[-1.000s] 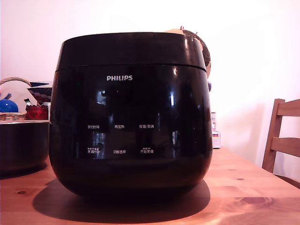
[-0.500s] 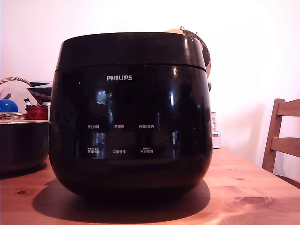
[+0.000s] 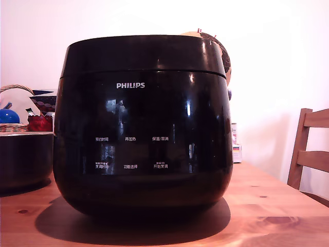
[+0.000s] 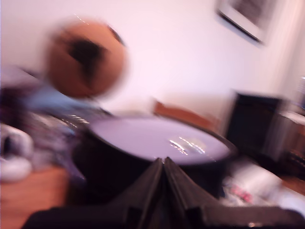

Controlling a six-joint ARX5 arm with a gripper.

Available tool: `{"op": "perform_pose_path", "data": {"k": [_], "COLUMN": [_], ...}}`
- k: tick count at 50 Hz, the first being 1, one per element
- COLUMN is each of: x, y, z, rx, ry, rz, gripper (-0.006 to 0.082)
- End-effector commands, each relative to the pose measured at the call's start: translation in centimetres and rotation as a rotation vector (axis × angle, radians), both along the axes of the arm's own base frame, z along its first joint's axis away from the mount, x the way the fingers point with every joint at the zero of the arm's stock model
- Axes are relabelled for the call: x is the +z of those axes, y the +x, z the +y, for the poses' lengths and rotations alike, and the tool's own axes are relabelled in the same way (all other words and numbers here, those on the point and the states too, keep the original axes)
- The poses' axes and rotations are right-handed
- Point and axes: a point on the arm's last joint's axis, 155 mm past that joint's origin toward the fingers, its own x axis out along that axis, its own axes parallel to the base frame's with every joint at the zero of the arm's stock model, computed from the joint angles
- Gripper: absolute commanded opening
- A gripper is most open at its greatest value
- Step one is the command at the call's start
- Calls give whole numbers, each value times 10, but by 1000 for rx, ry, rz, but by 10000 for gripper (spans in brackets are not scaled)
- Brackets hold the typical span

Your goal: Open the rice cooker by pressing the large metal button on the top of its lid with medium force

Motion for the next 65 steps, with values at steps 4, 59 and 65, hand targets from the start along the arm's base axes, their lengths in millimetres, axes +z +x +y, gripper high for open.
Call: {"op": "perform_pose_path", "data": {"k": [4, 59, 65], "x": [5, 29, 19], "y": [-10, 56, 59], "z": [-15, -126, -133], "rx": [-105, -223, -231], "ry": [32, 336, 348], "rz": [4, -182, -164], "gripper": [-20, -21, -21]}}
